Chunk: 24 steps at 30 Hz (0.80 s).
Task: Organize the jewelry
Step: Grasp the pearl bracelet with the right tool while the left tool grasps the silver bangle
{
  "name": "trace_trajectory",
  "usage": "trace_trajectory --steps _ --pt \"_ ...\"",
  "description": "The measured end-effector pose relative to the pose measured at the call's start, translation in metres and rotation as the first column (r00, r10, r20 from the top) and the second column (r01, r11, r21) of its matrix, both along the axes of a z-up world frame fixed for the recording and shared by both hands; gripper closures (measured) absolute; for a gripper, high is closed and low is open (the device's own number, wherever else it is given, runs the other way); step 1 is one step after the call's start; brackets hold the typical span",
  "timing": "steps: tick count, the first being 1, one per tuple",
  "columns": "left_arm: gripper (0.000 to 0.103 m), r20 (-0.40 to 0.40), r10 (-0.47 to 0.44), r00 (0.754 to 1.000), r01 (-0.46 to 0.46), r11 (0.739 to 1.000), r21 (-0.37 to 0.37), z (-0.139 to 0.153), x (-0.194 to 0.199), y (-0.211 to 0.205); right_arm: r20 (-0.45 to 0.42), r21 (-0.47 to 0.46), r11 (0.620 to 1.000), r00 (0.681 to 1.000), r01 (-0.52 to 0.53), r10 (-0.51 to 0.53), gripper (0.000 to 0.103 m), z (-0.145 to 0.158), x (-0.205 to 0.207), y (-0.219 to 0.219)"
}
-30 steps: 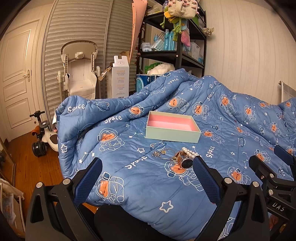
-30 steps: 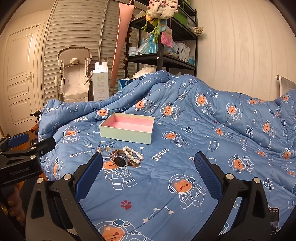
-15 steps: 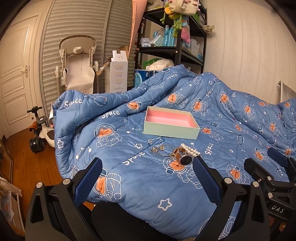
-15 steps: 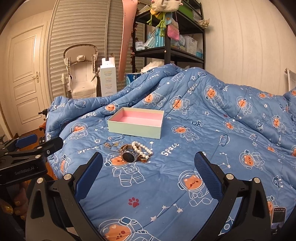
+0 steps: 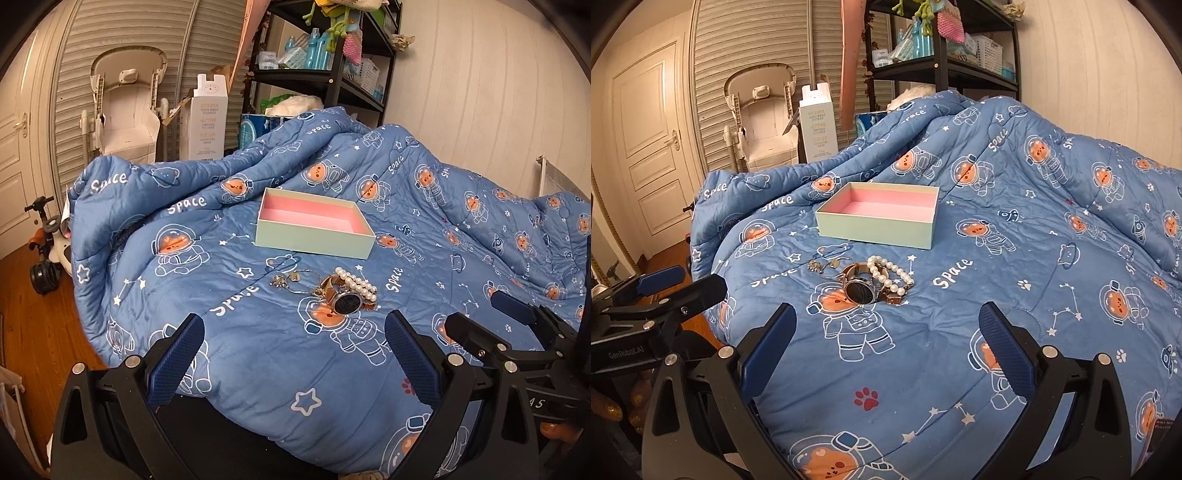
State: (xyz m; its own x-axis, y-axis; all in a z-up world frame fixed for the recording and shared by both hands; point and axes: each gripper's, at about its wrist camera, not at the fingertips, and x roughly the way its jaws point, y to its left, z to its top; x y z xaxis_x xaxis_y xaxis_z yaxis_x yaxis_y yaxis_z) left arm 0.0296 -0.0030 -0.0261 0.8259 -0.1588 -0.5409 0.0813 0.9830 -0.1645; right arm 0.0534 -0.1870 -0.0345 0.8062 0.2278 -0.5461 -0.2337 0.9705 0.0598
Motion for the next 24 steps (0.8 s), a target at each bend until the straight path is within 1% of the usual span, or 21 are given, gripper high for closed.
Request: trace_trajectory --steps 2,3,6,8,9,10,11,13,15,16,18,20,24 --pt "0.007 -0.006 -0.038 0.999 0.038 0.999 -0.028 0.0 0.007 0.002 -0.022 0.005 0.999 0.999 -0.033 0.033 0.005 -0.001 0.01 0.001" --pt "0.007 -0.008 -0.051 0.999 0.051 0.998 -0.027 0.0 0.011 0.001 -0.031 0.008 0.999 0.998 -0.051 0.052 0.005 -0.002 0.016 0.001" --pt "0.007 -0.027 -0.061 0.998 0.062 0.997 0.035 -0.003 0.024 -0.003 -0.063 0.025 0.995 0.994 -0.092 0.093 0.005 -0.002 0.035 0.001" --pt "0.007 -0.051 -0.08 0.995 0.083 0.994 0.067 -0.007 0.033 -0.004 -0.089 0.05 0.993 0.99 -0.104 0.109 0.007 -0.004 0.049 -0.002" --pt "0.007 -0.062 -0.086 0.994 0.091 0.993 0.076 -0.009 0.038 -0.003 -0.104 0.06 0.993 0.988 -0.106 0.112 0.01 -0.004 0.056 -0.004" --pt "0.007 -0.072 -0.091 0.993 0.097 0.992 0.081 -0.011 0.043 -0.001 -0.122 0.068 0.992 0.986 -0.109 0.116 0.015 -0.006 0.063 -0.006" --pt "0.009 -0.08 -0.093 0.992 0.1 0.991 0.085 -0.012 0.047 0.001 -0.145 0.074 0.991 0.982 -0.114 0.124 0.018 -0.008 0.071 -0.007" --pt "0.016 -0.095 -0.1 0.99 0.108 0.99 0.086 -0.016 0.057 0.004 -0.178 0.09 0.988 0.974 -0.125 0.14 0.028 -0.012 0.084 -0.009" --pt "0.026 -0.115 -0.109 0.987 0.12 0.989 0.086 -0.02 0.067 0.007 -0.193 0.087 0.987 0.97 -0.134 0.149 0.033 -0.016 0.096 -0.011" --pt "0.029 -0.129 -0.112 0.985 0.123 0.989 0.082 -0.023 0.072 0.009 -0.201 0.08 0.987 0.968 -0.14 0.153 0.037 -0.018 0.101 -0.011" --pt "0.038 -0.156 -0.117 0.981 0.128 0.99 0.063 -0.028 0.083 0.014 -0.225 0.071 0.984 0.959 -0.161 0.173 0.042 -0.023 0.11 -0.009" --pt "0.043 -0.176 -0.122 0.977 0.132 0.99 0.044 -0.034 0.093 0.017 -0.244 0.079 0.979 0.948 -0.189 0.202 0.045 -0.027 0.119 -0.008" --pt "0.053 -0.214 -0.145 0.966 0.155 0.988 0.027 -0.043 0.112 0.018 -0.284 0.111 0.962 0.92 -0.25 0.272 0.056 -0.037 0.138 -0.001"
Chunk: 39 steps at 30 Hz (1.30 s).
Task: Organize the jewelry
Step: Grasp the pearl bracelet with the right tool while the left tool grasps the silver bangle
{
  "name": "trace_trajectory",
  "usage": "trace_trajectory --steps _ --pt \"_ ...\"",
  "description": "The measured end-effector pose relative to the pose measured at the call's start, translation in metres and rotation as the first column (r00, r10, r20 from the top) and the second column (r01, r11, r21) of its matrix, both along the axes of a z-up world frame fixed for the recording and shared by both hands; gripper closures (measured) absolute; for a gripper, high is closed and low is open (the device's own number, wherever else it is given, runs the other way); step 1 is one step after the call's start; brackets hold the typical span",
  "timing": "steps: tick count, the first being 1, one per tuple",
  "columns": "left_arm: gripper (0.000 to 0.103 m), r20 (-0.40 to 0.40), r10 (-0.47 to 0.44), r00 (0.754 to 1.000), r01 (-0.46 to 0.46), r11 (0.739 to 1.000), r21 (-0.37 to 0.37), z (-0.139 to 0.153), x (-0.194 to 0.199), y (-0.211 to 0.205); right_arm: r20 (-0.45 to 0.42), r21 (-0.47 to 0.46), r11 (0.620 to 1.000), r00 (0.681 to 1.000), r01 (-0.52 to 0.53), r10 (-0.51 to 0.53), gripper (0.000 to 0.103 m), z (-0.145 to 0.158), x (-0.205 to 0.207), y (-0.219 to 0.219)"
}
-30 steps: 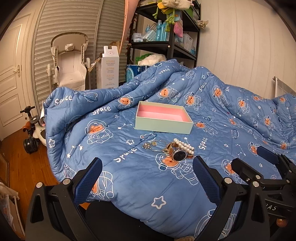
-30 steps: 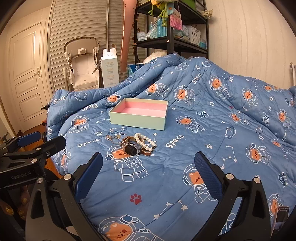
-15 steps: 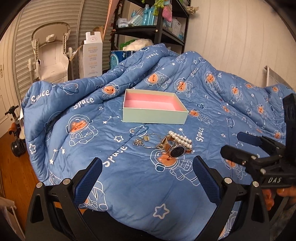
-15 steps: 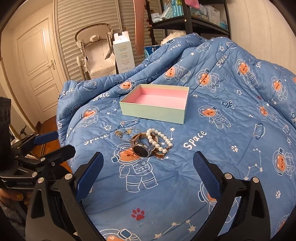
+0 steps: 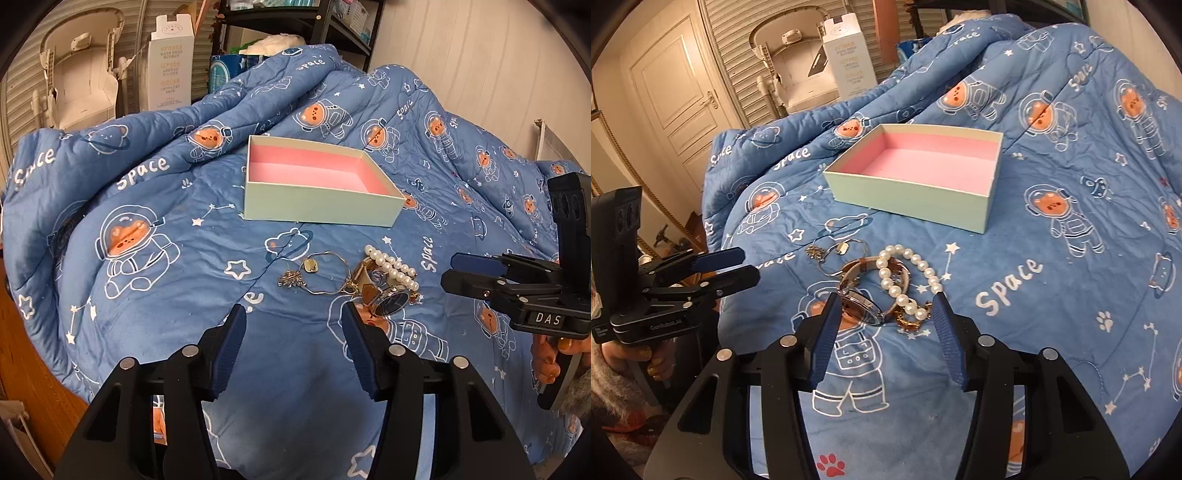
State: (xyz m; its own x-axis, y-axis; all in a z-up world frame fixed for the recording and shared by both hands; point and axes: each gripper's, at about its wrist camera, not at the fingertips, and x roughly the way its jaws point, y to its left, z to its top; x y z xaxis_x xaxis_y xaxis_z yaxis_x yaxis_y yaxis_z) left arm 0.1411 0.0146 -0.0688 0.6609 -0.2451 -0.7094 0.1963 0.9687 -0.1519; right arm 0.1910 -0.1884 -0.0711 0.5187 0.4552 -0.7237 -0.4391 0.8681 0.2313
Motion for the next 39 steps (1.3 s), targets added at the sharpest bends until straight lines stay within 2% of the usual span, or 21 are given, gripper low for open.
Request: trace_trajectory --steps 4,12,15,20,22,26,28,32,35,37,39 --pt "0.055 -0.018 -0.011 1.0 0.011 1.0 0.0 -0.005 0.011 -0.001 -0.025 -0.003 1.0 1.0 -0.012 0.012 0.067 -0.006 0.017 0.007" --pt "0.056 -0.054 0.012 0.998 -0.014 0.999 -0.039 -0.011 0.027 0.006 -0.05 -0.04 0.996 0.996 -0.082 0.08 0.07 -0.013 0.037 0.02" --pt "0.056 -0.053 0.0 0.999 -0.002 0.999 -0.049 -0.009 0.035 0.004 -0.064 -0.049 0.994 0.993 -0.1 0.097 0.077 -0.018 0.041 0.025" --pt "0.056 -0.038 -0.065 0.997 0.063 0.997 -0.043 -0.004 0.045 -0.011 -0.097 -0.069 0.99 0.989 -0.122 0.115 0.082 -0.026 0.048 0.033" --pt "0.056 -0.031 -0.101 0.994 0.1 0.994 -0.035 -0.005 0.044 -0.017 -0.109 -0.075 0.99 0.988 -0.121 0.112 0.087 -0.029 0.051 0.034" --pt "0.071 -0.042 -0.179 0.983 0.178 0.984 -0.031 -0.012 0.039 -0.028 -0.121 -0.067 0.991 0.986 -0.12 0.111 0.089 -0.034 0.053 0.031" --pt "0.073 -0.04 -0.216 0.976 0.216 0.976 0.002 -0.018 0.038 -0.037 -0.128 -0.054 0.992 0.986 -0.116 0.108 0.089 -0.035 0.055 0.029" --pt "0.074 -0.016 -0.298 0.955 0.297 0.948 0.114 -0.026 0.042 -0.054 -0.134 -0.05 0.992 0.985 -0.114 0.106 0.089 -0.034 0.055 0.029" --pt "0.074 -0.028 -0.357 0.934 0.356 0.917 0.183 -0.033 0.049 -0.061 -0.135 -0.048 0.992 0.985 -0.113 0.106 0.089 -0.035 0.056 0.028" --pt "0.078 -0.045 -0.398 0.916 0.396 0.883 0.252 -0.04 0.051 -0.064 -0.14 -0.04 0.993 0.985 -0.109 0.102 0.089 -0.035 0.057 0.027" --pt "0.086 -0.059 -0.437 0.898 0.432 0.847 0.311 -0.046 0.052 -0.068 -0.145 -0.031 0.994 0.984 -0.105 0.099 0.089 -0.035 0.058 0.026"
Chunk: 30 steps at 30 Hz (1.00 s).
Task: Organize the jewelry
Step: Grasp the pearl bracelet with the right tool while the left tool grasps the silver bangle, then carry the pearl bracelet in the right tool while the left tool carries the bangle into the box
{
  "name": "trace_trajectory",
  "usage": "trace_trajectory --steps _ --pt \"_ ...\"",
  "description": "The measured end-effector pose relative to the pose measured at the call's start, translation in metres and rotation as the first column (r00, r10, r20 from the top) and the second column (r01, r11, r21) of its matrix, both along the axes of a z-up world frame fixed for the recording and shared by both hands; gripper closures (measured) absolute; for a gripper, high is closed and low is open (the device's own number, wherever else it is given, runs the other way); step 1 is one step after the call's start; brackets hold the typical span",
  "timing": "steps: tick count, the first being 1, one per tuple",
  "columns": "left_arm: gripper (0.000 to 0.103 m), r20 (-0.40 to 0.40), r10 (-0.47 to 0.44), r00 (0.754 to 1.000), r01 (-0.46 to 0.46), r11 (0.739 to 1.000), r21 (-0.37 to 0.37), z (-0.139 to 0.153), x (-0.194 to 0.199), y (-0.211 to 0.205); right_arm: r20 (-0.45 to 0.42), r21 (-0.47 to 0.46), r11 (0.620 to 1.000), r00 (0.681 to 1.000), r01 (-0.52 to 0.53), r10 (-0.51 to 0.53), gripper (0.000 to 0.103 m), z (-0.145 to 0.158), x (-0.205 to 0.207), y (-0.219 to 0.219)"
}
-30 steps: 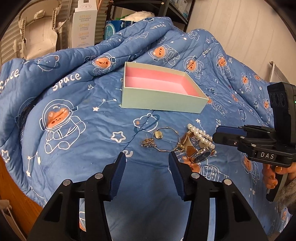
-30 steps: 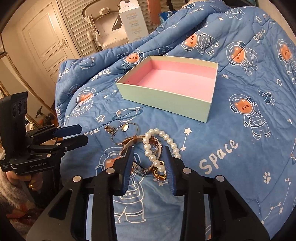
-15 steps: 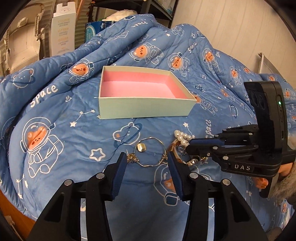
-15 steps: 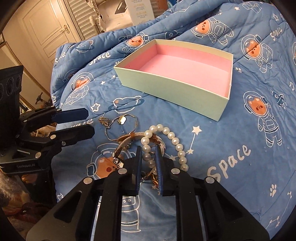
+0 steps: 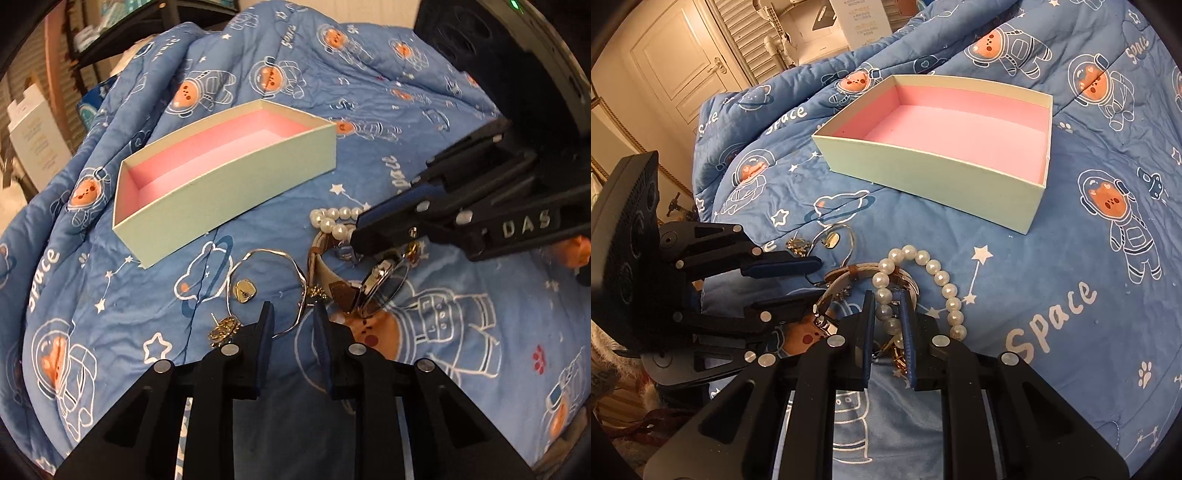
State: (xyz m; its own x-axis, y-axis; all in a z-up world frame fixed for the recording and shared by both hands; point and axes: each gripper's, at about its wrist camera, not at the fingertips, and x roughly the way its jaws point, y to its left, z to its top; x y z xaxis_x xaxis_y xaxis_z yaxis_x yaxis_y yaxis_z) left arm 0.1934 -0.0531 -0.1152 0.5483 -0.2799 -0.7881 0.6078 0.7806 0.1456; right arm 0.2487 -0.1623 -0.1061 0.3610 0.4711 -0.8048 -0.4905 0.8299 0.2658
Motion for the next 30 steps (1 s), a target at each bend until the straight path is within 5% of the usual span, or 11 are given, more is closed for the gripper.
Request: trace_trajectory --steps 4,9,21,27,30 --pt "0.096 0.009 -0.017 1.0 0.017 1.0 -0.006 0.002 0.0 0.002 0.001 0.001 1.0 1.0 0.003 -0.003 0.089 0.0 0.0 0.0" --pt "0.099 0.007 0.02 1.0 -0.019 0.993 -0.116 0.014 -0.007 0.011 0.011 0.022 1.0 1.0 0.015 -0.015 0.093 0.004 0.0 -0.003" --pt "0.099 -0.071 0.132 0.989 -0.149 0.894 -0.422 0.051 -0.003 0.046 0.018 0.113 0.993 0.999 0.03 -0.032 0.093 0.026 -0.002 -0.009" --pt "0.099 -0.077 0.177 0.981 -0.192 0.851 -0.489 0.073 0.001 0.072 0.019 0.168 0.985 0.999 0.047 -0.051 0.093 0.043 -0.001 -0.016" --pt "0.099 -0.049 0.183 0.982 -0.184 0.854 -0.487 0.086 0.003 0.078 0.029 0.191 0.98 0.998 0.047 -0.053 0.093 0.054 -0.001 -0.018"
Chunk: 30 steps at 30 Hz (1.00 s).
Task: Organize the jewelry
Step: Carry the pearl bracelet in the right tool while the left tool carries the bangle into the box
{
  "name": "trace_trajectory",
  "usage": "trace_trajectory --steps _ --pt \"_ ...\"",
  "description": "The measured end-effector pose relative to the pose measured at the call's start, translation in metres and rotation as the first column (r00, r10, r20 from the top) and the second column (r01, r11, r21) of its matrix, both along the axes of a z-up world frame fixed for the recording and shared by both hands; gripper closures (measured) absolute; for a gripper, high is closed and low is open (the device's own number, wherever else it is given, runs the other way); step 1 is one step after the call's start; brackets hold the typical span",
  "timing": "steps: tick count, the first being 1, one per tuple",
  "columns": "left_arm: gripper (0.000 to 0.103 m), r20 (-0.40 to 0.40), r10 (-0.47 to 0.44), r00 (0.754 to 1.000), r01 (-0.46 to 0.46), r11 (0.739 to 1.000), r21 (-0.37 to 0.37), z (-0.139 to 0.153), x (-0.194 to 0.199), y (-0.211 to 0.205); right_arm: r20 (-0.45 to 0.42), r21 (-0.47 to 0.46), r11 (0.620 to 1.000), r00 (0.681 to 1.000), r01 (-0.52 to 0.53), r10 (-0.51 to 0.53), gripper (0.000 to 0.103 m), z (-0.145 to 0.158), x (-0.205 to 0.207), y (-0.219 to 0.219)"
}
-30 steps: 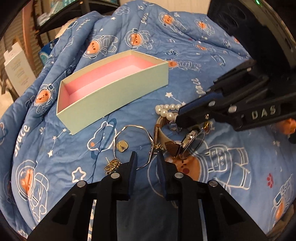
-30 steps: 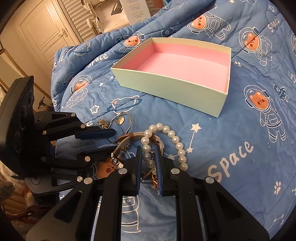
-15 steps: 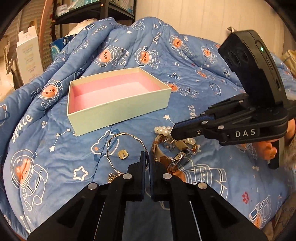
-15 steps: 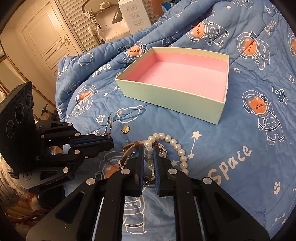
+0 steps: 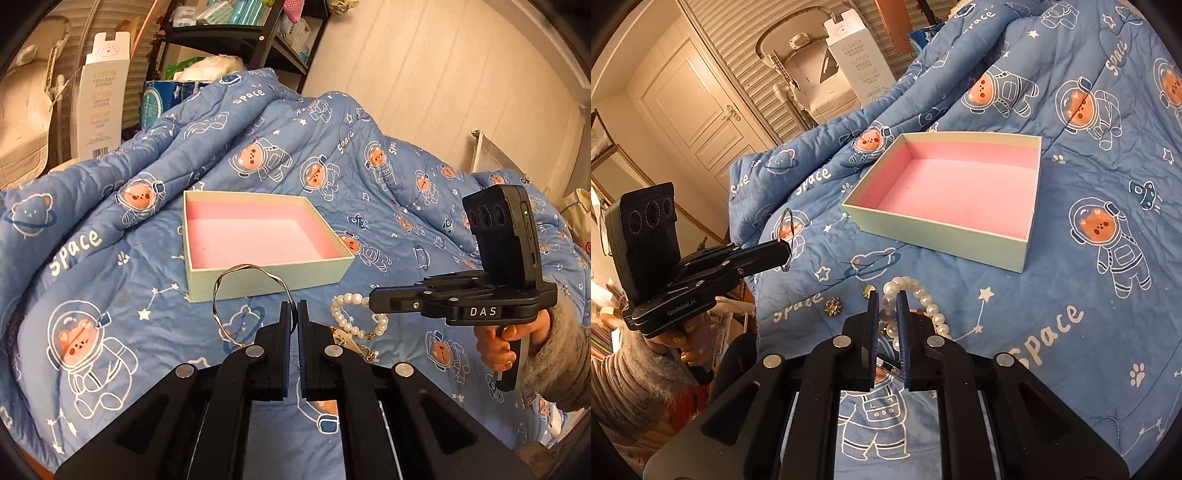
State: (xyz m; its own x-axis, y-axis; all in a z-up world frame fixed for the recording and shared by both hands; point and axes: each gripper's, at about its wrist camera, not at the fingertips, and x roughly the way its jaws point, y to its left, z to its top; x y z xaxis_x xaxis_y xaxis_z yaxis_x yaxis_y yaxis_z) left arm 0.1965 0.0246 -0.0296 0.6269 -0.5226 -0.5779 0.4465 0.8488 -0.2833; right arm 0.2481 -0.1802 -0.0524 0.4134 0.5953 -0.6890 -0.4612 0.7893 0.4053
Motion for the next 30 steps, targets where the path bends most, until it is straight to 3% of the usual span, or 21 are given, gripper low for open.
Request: trace_trajectory --steps 14,30 --pt "0.099 0.058 -0.041 0.998 0.039 0.999 0.024 0.034 0.011 -0.019 0.079 0.004 1.0 0.997 -0.01 0.009 0.093 0.04 0.017 0.008" --pt "0.099 0.006 -0.057 0.998 0.055 0.983 0.173 0.019 0.08 -0.046 0.13 -0.033 0.997 0.989 0.07 -0.065 0.093 0.06 0.083 0.011"
